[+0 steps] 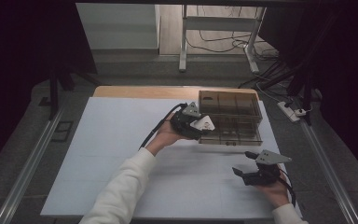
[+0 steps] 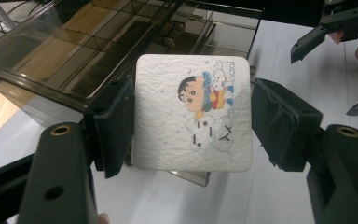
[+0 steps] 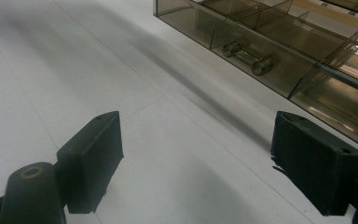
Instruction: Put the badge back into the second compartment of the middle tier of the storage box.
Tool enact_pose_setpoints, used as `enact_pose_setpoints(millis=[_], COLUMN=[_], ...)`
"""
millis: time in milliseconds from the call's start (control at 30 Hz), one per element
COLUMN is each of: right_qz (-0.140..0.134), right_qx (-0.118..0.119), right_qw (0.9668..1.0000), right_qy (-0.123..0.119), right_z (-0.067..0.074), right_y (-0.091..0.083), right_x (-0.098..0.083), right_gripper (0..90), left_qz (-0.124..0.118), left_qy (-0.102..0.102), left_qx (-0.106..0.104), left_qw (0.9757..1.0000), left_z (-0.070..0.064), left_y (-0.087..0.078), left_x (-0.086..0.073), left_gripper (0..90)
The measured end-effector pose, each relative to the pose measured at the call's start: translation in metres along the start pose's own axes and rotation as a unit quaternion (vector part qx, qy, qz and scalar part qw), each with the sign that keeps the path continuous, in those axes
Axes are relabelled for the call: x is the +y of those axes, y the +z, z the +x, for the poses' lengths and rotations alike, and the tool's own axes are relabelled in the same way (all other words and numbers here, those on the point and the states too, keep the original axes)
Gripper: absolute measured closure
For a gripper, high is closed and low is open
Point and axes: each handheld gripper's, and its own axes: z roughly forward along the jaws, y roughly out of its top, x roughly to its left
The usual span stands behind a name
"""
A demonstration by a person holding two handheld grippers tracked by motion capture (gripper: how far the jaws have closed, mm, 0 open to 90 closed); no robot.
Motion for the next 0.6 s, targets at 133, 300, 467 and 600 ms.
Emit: enact_pose_setpoints(millis=[133, 300, 467, 600], right_qz=[0.000, 0.003, 0.004, 0.005], right_qx=[0.001, 0.001, 0.003, 0.003], right_qw=[1.0000, 1.0000, 1.0000, 1.0000], right_qy=[0.001, -0.003, -0.004, -0.004], right_z=[0.001, 0.001, 0.001, 0.001], right_y=[0.000, 0.001, 0.002, 0.002], right_x=[0.000, 0.000, 0.000, 0.000], right_gripper=[16.5, 16.5, 16.5, 16.5], left_qz=[0.004, 0.006, 0.010, 0.014], left_qy=[0.003, 0.007, 0.009, 0.012], left_qx=[-0.002, -0.004, -0.006, -0.008], left_qw=[1.0000, 1.0000, 0.9999, 0.9998], left_z=[0.000, -0.001, -0.002, -0.004], left_y=[0.005, 0.012, 0.019, 0.024], left_x=[0.004, 0.009, 0.014, 0.018], left_gripper=[33.0, 33.0, 33.0, 33.0])
